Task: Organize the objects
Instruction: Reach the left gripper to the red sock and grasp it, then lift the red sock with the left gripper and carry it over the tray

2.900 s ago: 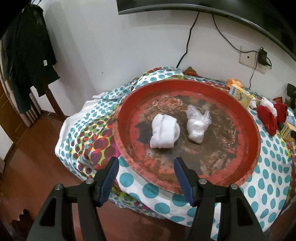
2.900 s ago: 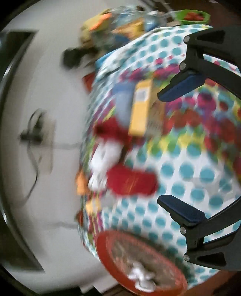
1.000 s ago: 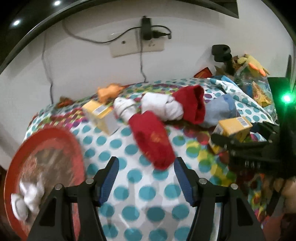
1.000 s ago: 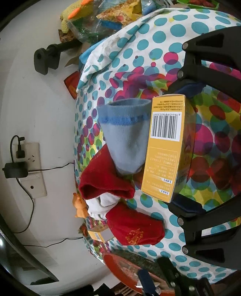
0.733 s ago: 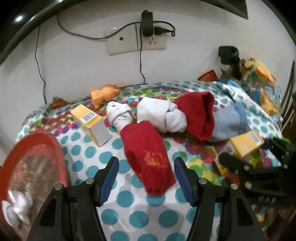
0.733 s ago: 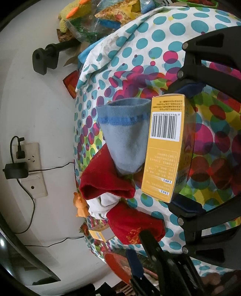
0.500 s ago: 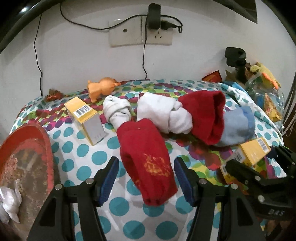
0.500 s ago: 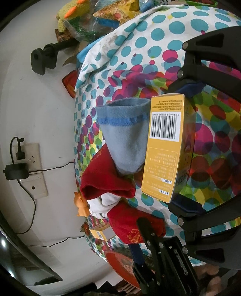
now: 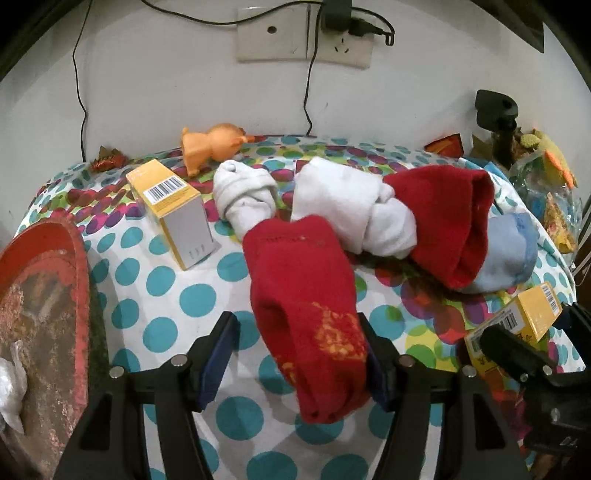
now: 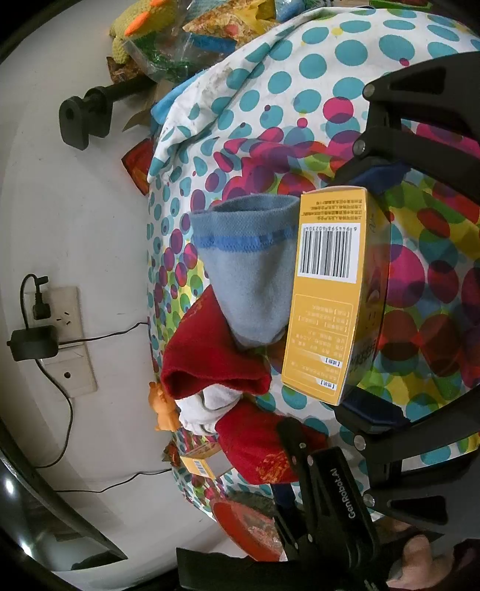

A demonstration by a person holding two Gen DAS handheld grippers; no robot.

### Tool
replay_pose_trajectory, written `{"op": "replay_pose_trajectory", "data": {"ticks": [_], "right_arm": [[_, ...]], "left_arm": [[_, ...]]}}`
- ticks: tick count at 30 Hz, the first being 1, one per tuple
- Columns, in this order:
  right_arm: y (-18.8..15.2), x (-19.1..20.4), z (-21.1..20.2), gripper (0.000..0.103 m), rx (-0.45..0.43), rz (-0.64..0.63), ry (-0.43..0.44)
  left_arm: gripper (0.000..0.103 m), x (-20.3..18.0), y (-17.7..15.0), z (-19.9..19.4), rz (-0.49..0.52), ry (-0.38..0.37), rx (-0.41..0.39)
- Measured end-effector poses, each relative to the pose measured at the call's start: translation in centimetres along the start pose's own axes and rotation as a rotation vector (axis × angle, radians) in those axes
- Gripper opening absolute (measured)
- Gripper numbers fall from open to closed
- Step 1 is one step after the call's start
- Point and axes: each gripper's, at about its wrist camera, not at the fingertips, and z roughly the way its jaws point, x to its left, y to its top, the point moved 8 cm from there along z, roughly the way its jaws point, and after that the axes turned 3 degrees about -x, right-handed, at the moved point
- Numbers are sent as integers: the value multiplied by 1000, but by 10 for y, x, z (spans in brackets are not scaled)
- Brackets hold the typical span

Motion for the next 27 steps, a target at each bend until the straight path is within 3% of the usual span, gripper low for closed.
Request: {"op": "replay_pose_trajectory", "data": {"ticks": [2, 4, 6, 12, 27], "right_arm": [[-1, 0, 1, 88, 2, 2, 0], [-1, 0, 2, 88, 1, 2, -1], [-1, 0, 2, 88, 1, 3, -2], [-1, -1, 1, 87, -2, 5, -4], [-1, -1, 1, 87, 0, 0, -32]], "left_arm": [[63, -2, -1, 0, 9, -2, 0], [57, -3, -1, -2, 17, -5, -5], [35, -7, 1, -4, 35, -7, -20], [33, -14, 3, -7, 89, 41, -39], [33, -1, 8, -20, 37, 65, -102]]}}
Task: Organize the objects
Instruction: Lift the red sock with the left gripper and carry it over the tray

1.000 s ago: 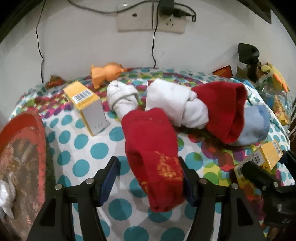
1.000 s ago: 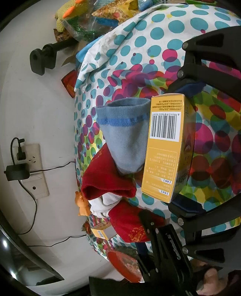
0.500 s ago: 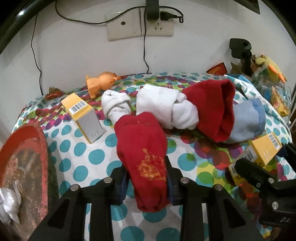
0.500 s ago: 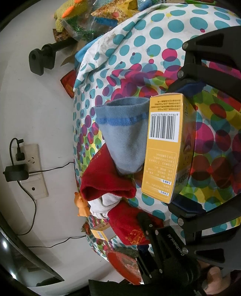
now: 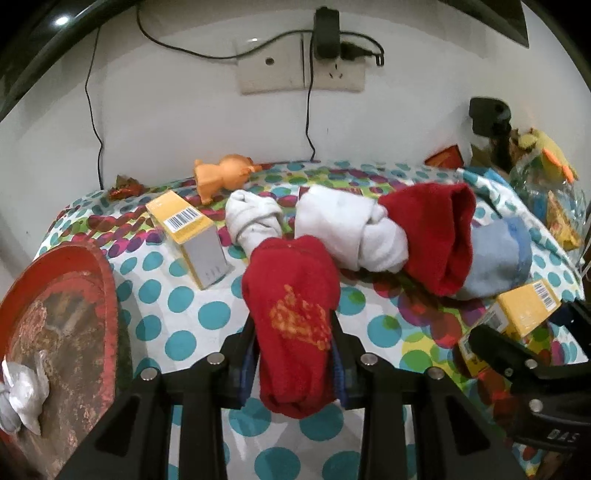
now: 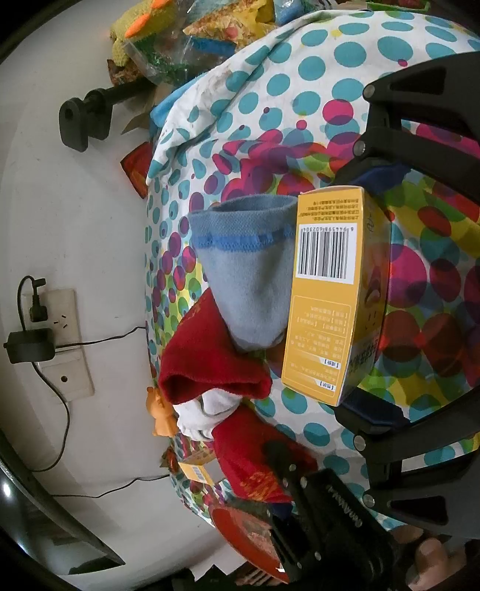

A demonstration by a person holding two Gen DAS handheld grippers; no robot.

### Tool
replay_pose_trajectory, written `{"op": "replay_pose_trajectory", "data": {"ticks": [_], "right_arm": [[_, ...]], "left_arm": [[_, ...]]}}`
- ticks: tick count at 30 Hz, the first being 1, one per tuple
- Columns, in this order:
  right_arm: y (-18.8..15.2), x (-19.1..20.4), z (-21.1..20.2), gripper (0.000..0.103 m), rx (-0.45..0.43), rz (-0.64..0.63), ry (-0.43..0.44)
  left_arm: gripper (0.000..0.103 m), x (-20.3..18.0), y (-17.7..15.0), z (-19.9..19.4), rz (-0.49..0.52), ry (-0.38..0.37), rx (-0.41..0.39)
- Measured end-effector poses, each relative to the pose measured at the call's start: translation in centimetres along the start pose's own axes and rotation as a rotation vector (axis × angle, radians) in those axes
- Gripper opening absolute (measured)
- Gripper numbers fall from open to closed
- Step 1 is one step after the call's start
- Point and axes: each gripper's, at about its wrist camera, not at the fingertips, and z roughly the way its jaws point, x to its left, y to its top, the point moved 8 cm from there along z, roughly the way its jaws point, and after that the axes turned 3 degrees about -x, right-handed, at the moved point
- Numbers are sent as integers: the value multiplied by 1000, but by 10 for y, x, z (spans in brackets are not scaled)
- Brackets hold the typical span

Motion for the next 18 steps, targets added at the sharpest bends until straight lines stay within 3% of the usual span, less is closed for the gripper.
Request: {"op": "replay_pose_trajectory", "data": {"ticks": [18], "right_arm": [[4, 3, 3, 87, 11, -16, -37]], "left_arm": [[32, 8, -21, -28, 43, 5, 18]]}}
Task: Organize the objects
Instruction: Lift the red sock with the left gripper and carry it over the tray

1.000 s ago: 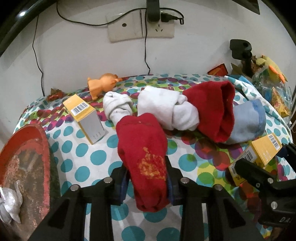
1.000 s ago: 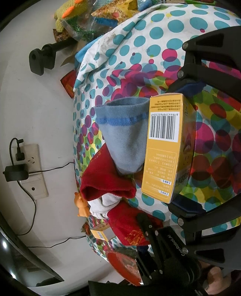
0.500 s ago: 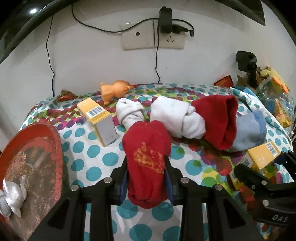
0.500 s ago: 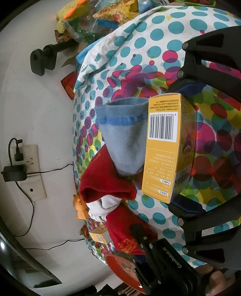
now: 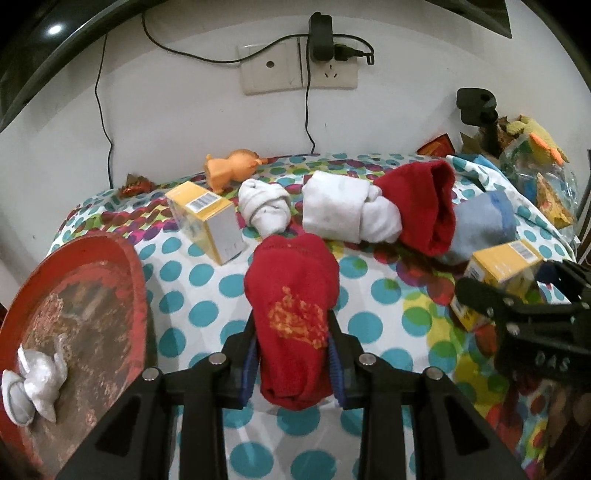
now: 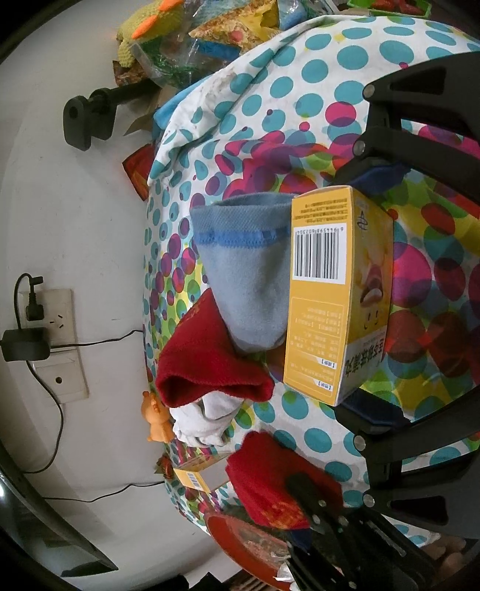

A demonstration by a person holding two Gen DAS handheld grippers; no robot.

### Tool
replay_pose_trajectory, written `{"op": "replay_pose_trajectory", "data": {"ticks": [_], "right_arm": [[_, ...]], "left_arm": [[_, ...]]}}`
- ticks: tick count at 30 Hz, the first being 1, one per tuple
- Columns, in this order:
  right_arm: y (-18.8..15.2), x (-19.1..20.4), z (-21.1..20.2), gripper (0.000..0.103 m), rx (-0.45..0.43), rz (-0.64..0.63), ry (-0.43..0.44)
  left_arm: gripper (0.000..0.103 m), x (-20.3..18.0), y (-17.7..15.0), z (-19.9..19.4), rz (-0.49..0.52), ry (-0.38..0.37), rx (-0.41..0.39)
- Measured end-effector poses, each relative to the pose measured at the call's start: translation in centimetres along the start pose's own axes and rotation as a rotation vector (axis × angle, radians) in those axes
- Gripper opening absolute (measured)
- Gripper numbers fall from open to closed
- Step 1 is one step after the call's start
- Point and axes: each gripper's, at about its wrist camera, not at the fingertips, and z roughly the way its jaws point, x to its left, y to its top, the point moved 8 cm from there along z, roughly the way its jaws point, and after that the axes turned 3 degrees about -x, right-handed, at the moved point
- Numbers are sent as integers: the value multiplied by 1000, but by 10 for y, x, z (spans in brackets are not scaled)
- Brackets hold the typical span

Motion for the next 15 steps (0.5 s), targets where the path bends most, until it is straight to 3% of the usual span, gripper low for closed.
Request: {"op": "replay_pose_trajectory", "data": {"ticks": [15], "right_arm": [[1, 0, 1, 88, 3, 0, -3]], "left_arm": [[32, 38, 5, -58, -66, -43, -10]]}}
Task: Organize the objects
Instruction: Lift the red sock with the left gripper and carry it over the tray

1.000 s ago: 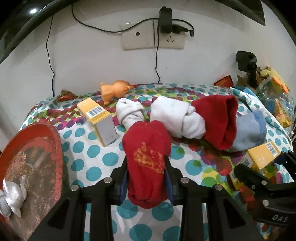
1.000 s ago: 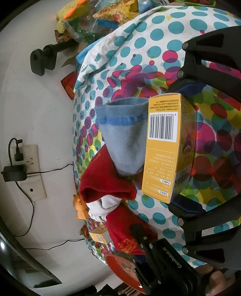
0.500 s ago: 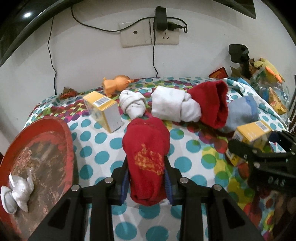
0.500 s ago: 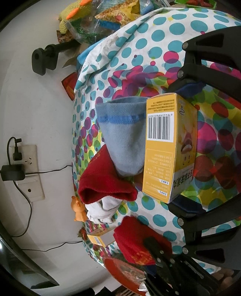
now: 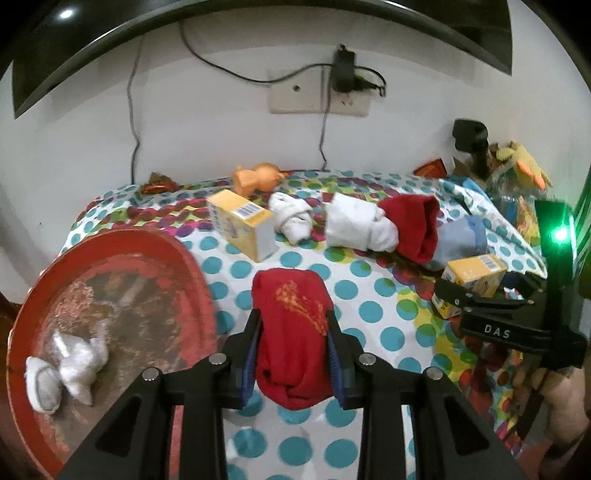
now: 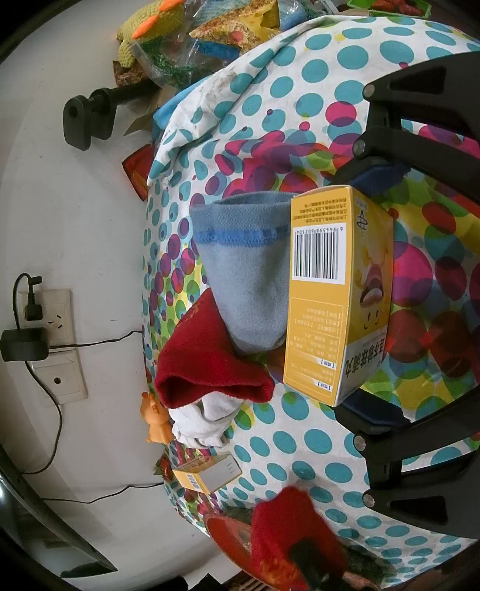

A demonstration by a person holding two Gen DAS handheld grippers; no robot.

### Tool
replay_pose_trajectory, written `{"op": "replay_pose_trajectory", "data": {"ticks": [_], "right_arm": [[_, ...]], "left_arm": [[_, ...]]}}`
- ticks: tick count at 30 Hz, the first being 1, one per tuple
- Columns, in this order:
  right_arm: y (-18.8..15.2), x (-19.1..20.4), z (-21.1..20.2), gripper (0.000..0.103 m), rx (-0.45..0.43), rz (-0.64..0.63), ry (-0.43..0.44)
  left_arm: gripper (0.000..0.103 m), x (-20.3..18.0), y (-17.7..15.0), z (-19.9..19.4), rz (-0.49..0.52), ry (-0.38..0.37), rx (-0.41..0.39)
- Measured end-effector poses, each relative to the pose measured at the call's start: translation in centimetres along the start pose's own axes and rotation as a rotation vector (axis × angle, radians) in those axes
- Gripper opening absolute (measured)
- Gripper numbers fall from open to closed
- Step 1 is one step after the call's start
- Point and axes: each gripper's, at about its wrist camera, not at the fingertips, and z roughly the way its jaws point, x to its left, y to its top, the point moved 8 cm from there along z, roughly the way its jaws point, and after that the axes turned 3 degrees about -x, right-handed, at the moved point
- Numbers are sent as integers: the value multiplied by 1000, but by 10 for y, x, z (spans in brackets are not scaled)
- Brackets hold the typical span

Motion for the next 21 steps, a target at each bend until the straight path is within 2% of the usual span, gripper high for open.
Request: {"op": "replay_pose_trajectory", "data": {"ticks": [7, 12, 21], "right_arm": [[0, 0, 0, 88, 1, -1, -2], [0, 0, 0, 88, 2, -1, -5], [1, -1, 0, 87, 4, -3, -9]], "left_arm": [[32, 56, 4, -21, -69, 61, -13], [32, 103, 0, -26, -112, 149, -7], [32, 174, -1, -34, -169, 259, -11]]}}
